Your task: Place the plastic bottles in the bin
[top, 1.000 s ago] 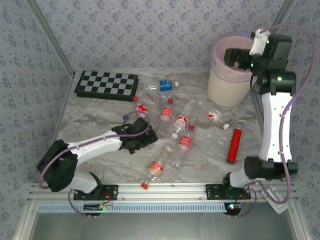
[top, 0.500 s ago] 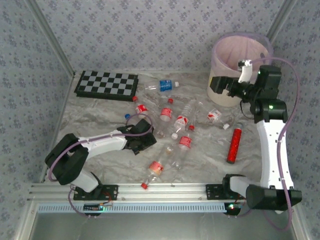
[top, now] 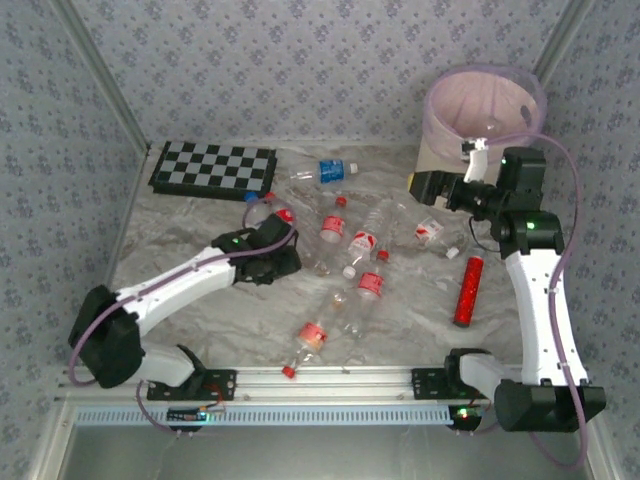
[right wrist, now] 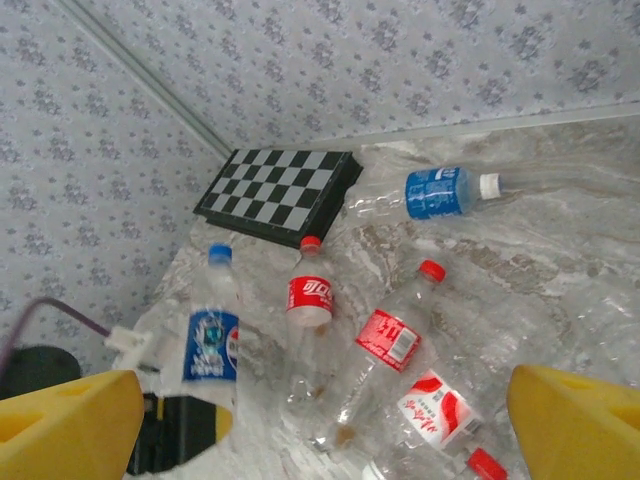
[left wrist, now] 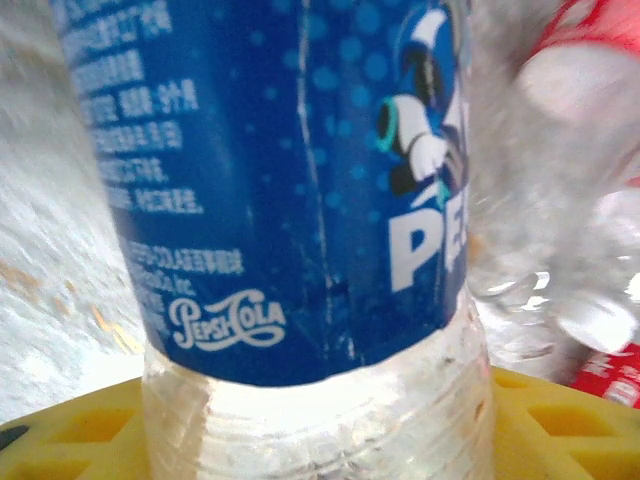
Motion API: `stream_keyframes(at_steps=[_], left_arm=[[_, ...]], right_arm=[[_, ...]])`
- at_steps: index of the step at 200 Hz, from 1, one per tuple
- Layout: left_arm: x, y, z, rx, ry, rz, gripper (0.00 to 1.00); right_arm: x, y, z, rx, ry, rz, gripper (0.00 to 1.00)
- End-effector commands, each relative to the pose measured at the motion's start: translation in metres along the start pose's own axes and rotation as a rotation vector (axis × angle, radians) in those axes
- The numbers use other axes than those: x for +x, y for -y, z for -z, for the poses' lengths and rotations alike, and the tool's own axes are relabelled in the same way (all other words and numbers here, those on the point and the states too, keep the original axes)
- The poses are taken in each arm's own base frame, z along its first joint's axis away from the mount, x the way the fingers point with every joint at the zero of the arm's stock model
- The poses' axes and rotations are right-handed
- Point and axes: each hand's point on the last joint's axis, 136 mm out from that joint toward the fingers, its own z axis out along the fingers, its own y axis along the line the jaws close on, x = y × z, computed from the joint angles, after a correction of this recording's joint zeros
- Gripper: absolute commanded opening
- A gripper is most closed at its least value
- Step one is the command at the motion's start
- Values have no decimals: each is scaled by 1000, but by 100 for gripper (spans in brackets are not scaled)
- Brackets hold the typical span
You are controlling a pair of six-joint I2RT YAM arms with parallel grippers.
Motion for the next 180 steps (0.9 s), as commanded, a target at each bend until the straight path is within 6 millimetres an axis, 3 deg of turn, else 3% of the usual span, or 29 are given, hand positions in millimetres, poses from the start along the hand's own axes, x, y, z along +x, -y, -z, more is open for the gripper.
stream_keyframes(at_steps=[1, 32, 47, 75, 88, 136, 180], left_arm=[[-25, 10, 29, 63, 84, -150, 39], [-39, 69, 32, 378, 102, -187, 18], [-37, 98, 38, 533, 86, -216, 15], [-29, 128, 48, 708, 49, -238, 0], [-24, 140, 57, 801, 39, -248, 0], [-14, 148, 54, 802, 12, -310, 0], [-11, 159, 54, 817, 20, -366, 0]], right_arm=[[9, -7, -11, -41, -23, -44, 94], [20, -23, -41, -76, -77, -65, 88], [27, -30, -57, -86, -121, -56, 86], [45, -40, -85, -126, -203, -47, 79], [49, -42, -95, -145, -223, -58, 78], [48, -51, -125, -149, -260, -67, 99], [61, -57, -148, -157, -326, -56, 99]])
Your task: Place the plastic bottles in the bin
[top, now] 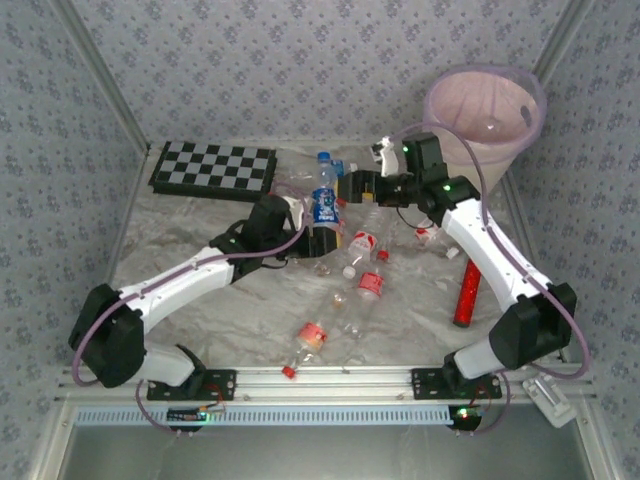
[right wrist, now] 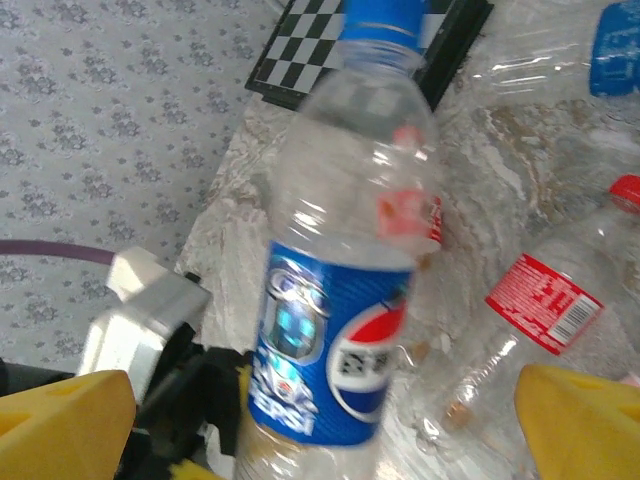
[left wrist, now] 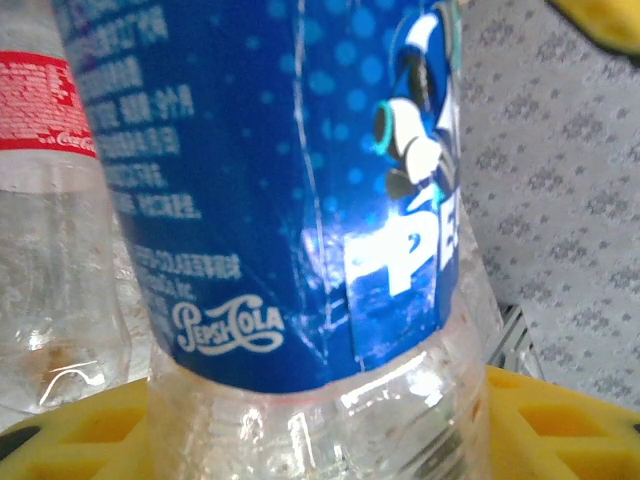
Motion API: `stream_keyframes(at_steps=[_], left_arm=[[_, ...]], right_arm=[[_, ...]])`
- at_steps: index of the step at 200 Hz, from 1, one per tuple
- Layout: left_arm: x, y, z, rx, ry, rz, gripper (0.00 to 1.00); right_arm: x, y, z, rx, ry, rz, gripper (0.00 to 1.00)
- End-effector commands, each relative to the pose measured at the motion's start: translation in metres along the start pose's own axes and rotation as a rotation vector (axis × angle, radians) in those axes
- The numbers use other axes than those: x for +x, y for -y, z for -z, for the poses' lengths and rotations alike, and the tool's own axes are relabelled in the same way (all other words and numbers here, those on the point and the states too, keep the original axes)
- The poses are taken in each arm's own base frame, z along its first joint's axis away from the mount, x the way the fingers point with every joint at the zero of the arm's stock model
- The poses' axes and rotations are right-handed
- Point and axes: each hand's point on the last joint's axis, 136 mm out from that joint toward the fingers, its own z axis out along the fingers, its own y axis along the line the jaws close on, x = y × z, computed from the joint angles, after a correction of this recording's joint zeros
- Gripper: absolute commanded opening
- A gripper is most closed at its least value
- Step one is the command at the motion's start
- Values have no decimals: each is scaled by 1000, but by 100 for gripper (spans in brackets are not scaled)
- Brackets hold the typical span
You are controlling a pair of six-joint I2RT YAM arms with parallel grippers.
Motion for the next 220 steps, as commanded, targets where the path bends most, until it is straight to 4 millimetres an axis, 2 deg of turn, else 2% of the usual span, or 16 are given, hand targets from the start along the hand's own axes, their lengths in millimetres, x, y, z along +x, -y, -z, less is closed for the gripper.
stream_keyframes(at_steps=[1, 36, 86, 140, 159, 175, 195, 205, 212, 220], left_arm=[[-19, 30, 2, 82, 41, -85, 0], [-27, 40, 4, 103, 58, -109, 0], [-32, 44, 3, 108, 74, -126, 0], [-34, 41, -2, 99, 74, -115, 1], [-35, 41, -2, 97, 75, -114, 11], [-37, 39, -2, 85, 80, -101, 22], [-38, 35, -4, 69, 81, -70, 36], [-39, 34, -3, 69, 83, -64, 47], [-39, 35, -2, 70, 85, -64, 58], [-39, 36, 0, 72, 87, -65, 65]], right_arm=[[-4, -2, -10, 8, -11, 11, 99], [1, 8, -27, 26, -77, 1, 94], [4, 6, -43, -27, -109, -25, 83], [1, 10, -43, -23, -98, -54, 62], [-1, 10, -40, -18, -88, -51, 50], [-5, 10, -36, -11, -70, -48, 47], [-11, 12, -28, 6, -44, -39, 40], [-14, 13, -24, 10, -32, -33, 40], [-17, 14, -20, 16, -24, -30, 39], [-22, 15, -14, 25, -11, -22, 39]])
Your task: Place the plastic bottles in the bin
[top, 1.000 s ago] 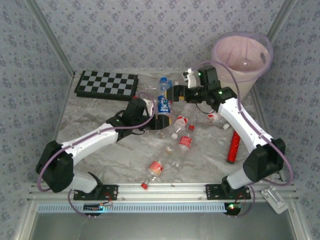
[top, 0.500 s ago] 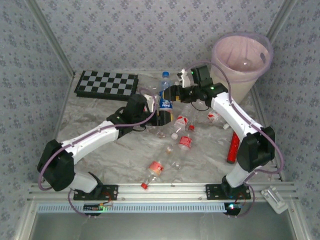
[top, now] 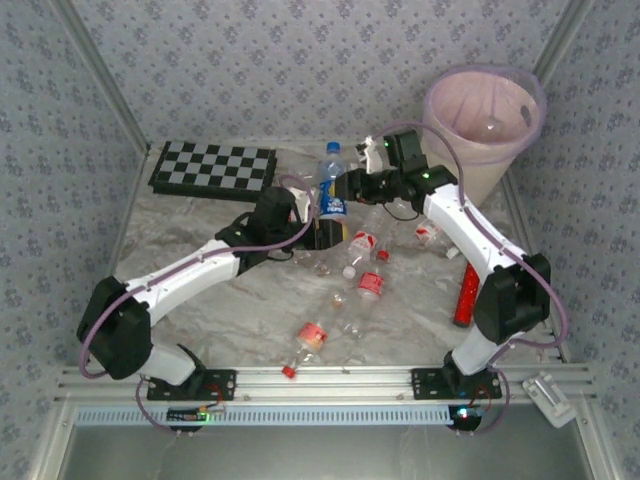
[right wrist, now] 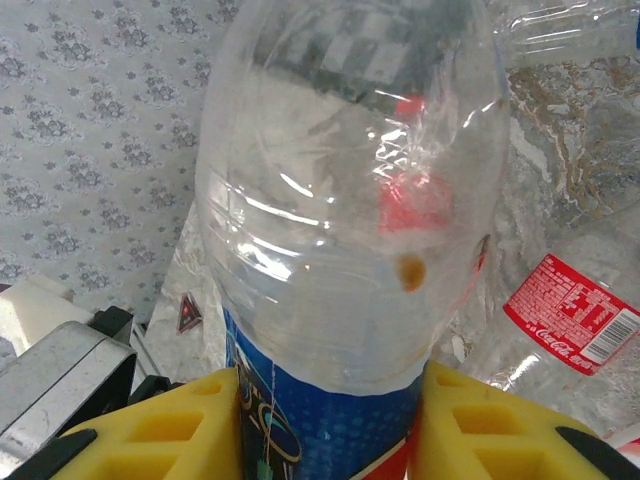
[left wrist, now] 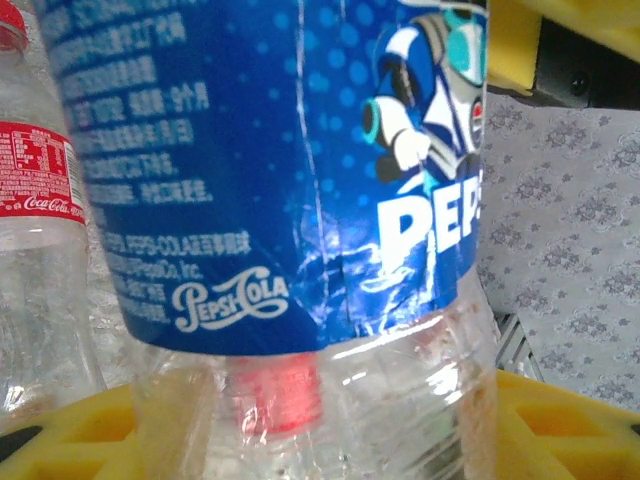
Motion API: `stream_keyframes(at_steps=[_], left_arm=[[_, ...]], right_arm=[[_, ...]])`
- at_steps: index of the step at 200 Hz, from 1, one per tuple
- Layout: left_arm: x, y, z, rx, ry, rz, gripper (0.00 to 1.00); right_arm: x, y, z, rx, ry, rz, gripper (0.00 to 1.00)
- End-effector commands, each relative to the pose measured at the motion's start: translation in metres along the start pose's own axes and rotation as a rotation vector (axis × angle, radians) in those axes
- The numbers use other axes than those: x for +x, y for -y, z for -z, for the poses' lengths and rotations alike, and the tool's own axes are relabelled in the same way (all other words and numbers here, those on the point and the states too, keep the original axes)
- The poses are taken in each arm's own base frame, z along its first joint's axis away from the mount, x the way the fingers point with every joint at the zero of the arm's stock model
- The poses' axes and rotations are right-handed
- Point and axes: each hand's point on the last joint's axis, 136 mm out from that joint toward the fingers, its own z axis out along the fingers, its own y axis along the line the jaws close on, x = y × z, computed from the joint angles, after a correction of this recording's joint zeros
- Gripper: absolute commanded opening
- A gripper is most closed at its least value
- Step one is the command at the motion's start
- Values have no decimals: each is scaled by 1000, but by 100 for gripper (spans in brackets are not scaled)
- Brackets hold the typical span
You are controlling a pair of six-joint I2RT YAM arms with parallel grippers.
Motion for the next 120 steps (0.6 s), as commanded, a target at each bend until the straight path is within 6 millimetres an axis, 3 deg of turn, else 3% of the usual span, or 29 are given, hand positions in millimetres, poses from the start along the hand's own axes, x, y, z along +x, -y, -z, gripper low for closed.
stream_keyframes(at_steps=[1, 10, 25, 38, 74, 101, 120], left_arm=[[-20, 20, 6, 46, 59, -21, 65], [-19, 21, 8, 48, 52, -24, 71], [-13, 18, 10, 33, 30, -24, 91], [-6, 13, 12, 13, 9, -25, 99], [6, -8, 17, -38, 4, 17, 100], [8, -15, 17, -52, 5, 42, 100], [6, -16, 16, -53, 7, 56, 100]], right_arm=[[-20, -3, 27, 33, 71, 35, 39], [-27, -2, 38, 46, 93, 48, 38], [-41, -1, 60, 74, 139, 65, 38], [-53, -2, 85, 110, 185, 99, 36], [-97, 8, 175, 255, 391, 145, 28], [-134, 23, 250, 398, 598, 174, 18], [-162, 31, 301, 520, 760, 216, 17]])
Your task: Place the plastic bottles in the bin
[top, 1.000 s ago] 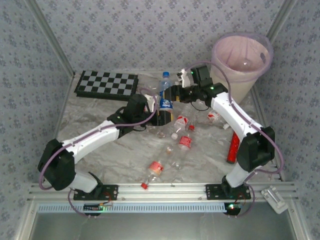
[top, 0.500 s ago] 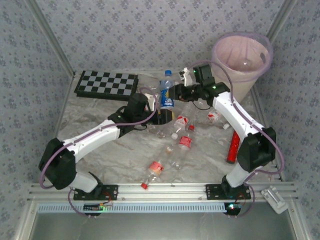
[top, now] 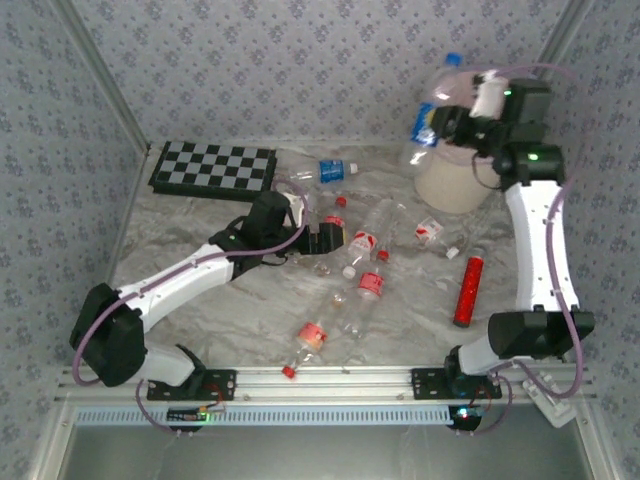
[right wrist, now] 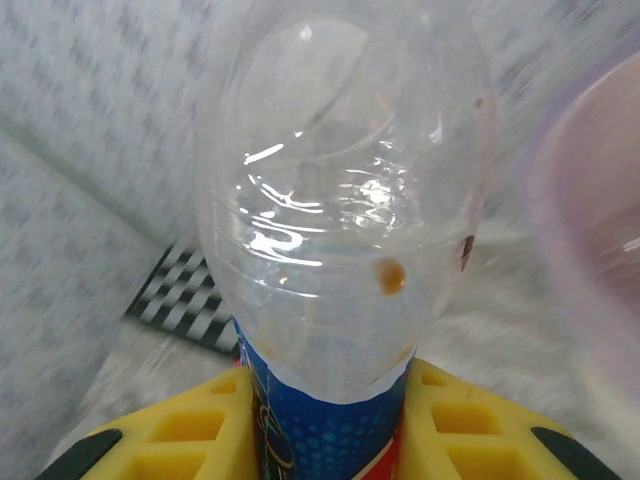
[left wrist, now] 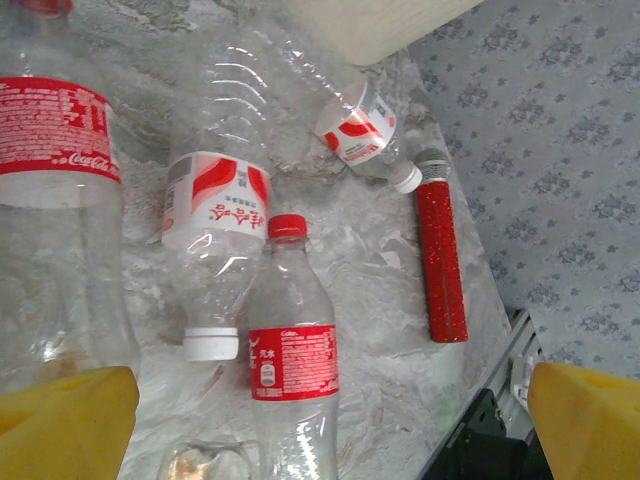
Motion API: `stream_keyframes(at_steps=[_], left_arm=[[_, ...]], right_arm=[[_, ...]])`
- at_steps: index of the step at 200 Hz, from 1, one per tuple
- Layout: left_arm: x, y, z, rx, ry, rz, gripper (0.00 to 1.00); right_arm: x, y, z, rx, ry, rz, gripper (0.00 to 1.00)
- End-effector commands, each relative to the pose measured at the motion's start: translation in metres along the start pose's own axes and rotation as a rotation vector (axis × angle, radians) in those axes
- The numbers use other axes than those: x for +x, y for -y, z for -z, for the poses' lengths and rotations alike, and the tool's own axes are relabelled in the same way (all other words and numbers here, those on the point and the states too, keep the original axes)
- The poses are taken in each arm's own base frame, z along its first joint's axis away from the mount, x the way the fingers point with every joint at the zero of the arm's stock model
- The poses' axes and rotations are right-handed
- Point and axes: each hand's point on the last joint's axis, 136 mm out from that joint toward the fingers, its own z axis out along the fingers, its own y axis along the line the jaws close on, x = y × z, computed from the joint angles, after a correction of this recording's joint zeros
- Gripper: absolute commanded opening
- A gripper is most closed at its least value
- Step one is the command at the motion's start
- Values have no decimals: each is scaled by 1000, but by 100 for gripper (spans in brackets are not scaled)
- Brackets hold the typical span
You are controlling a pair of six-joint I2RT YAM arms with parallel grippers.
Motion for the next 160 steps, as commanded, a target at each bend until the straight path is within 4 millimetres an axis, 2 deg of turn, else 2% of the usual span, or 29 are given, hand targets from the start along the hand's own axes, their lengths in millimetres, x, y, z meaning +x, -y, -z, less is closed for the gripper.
stream_keyframes(at_steps=[1, 12, 28, 40, 60, 93, 130, 160], left_arm=[[-4, 0, 4, -4, 19, 19, 100], [-4, -1, 2, -3, 15, 34, 99], [-1, -6, -3, -12, 8, 67, 98], [1, -11, -5, -24, 4, 94, 97], [2, -22, -4, -71, 11, 132, 96], [12, -49, -5, -184, -2, 159, 94], [25, -69, -9, -235, -10, 208, 94], [29, -79, -4, -288, -14, 213, 94]], right_arm=[[-54, 26, 28, 141, 186, 88, 17], [-74, 39, 37, 198, 248, 119, 17], [-93, 56, 39, 290, 288, 188, 17], [-100, 70, 34, 367, 294, 242, 16], [-101, 91, 20, 471, 266, 315, 14], [-81, 128, -23, 592, 95, 404, 9], [-58, 172, -63, 631, -49, 383, 5], [-25, 202, -91, 632, -190, 349, 1]])
